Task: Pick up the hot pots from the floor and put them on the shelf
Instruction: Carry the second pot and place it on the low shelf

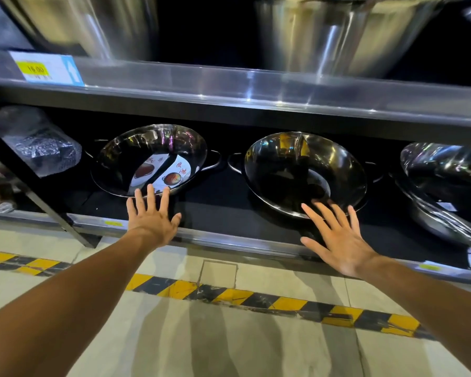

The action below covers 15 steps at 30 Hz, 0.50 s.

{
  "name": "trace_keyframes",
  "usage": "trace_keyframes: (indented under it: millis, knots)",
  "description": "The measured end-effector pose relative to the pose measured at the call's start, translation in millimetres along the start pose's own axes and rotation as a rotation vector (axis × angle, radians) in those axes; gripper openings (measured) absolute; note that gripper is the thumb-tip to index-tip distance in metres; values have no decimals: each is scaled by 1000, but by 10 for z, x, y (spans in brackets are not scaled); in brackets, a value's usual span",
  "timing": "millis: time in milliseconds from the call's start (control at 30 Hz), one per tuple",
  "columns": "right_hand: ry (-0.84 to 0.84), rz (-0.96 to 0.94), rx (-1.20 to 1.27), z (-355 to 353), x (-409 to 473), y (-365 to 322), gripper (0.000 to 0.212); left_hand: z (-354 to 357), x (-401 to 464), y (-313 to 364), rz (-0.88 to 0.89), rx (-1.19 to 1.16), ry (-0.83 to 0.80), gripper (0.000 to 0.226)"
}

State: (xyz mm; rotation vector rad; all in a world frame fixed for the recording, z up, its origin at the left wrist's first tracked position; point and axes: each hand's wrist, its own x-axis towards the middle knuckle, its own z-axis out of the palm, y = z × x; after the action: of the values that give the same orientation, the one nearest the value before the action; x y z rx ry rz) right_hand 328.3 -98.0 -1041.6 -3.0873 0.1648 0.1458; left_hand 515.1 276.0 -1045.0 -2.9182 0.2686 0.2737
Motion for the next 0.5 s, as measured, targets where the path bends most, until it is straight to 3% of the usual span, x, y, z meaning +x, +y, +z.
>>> trace_keyframes:
  millis: [100,233,333,500]
  knots:
    - [-13,-27,65,-47,-8,45,71,-45,-49,149,39,2,78,79]
    - [50,42,65,-40,-93,259,70,-134,-186,637,481,-143,265,79]
    - [29,162,36,4,-155,474,75,-210,-325,1146,763,-180,276,79]
    - [-23,210,88,27,-169,485,89,-181,-295,1436,680,-83,181,76]
